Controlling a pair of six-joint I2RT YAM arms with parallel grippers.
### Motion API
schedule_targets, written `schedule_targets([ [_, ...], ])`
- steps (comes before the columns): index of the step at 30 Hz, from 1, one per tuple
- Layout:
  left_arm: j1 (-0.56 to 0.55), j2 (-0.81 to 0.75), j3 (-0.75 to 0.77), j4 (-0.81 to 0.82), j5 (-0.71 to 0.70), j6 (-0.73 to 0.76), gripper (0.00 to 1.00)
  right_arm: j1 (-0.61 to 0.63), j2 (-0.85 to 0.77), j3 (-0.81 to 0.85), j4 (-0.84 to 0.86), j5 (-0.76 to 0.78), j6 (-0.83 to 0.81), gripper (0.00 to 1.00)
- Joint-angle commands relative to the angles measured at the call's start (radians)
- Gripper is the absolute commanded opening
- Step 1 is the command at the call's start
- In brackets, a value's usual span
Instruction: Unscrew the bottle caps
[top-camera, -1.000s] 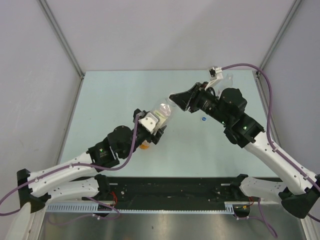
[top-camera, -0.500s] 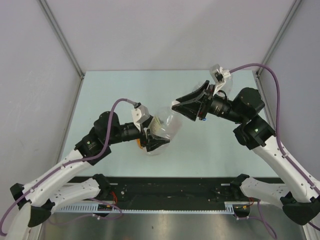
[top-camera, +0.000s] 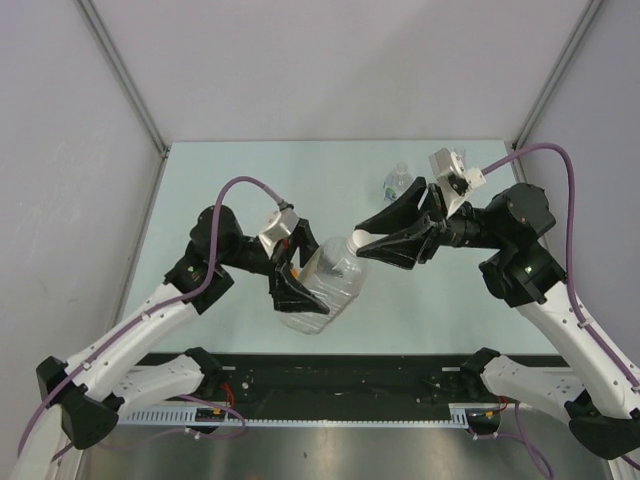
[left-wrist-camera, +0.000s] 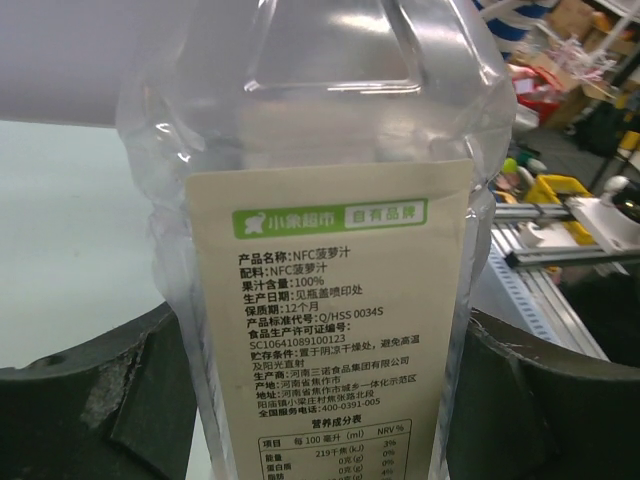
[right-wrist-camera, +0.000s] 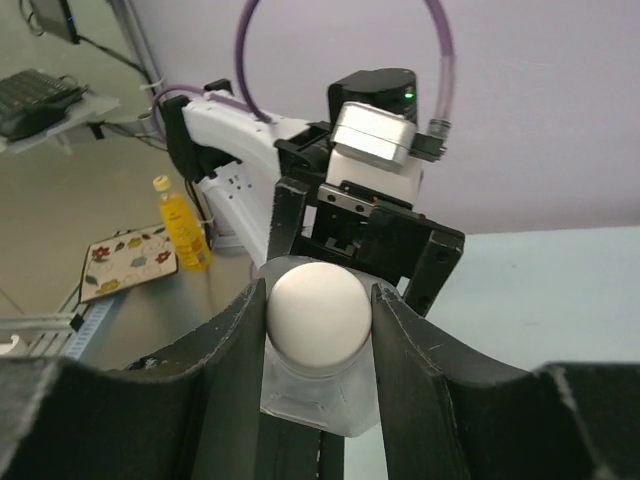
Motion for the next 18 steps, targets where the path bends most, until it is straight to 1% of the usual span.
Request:
schedule_targets([
  [1, 0.007, 0.008, 0.041, 0.273, 0.172, -0.097, 0.0, 0.005, 0.024, -0.005, -0.073, -0.244, -0.06, 0.0],
  [6, 0.01, 0.053, 0.048, 0.307, 0.221, -0.115, 0.0, 0.005, 0.03, -0.005, -0.096, -0.317, -0.109, 0.0],
  [7, 0.01, 0.057, 0.046, 0.362, 0.226, -0.153, 0.0, 0.005, 0.027, -0.005, -0.089, -0.337, -0.107, 0.0],
  [10, 0.01, 0.067, 0.037, 0.443, 0.24, -0.207, 0.0, 0.006, 0.018, -0.005, -0.075, -0.365, -0.112, 0.0],
  [14, 0.01, 0.07, 0.035, 0.511, 0.25, -0.253, 0.0, 0.005, 0.013, -0.005, -0.052, -0.403, -0.112, 0.0],
  [18, 0.01, 0.064, 0.031, 0.51, 0.246, -0.254, 0.0, 0.002, 0.024, -0.005, -0.05, -0.411, -0.111, 0.0],
])
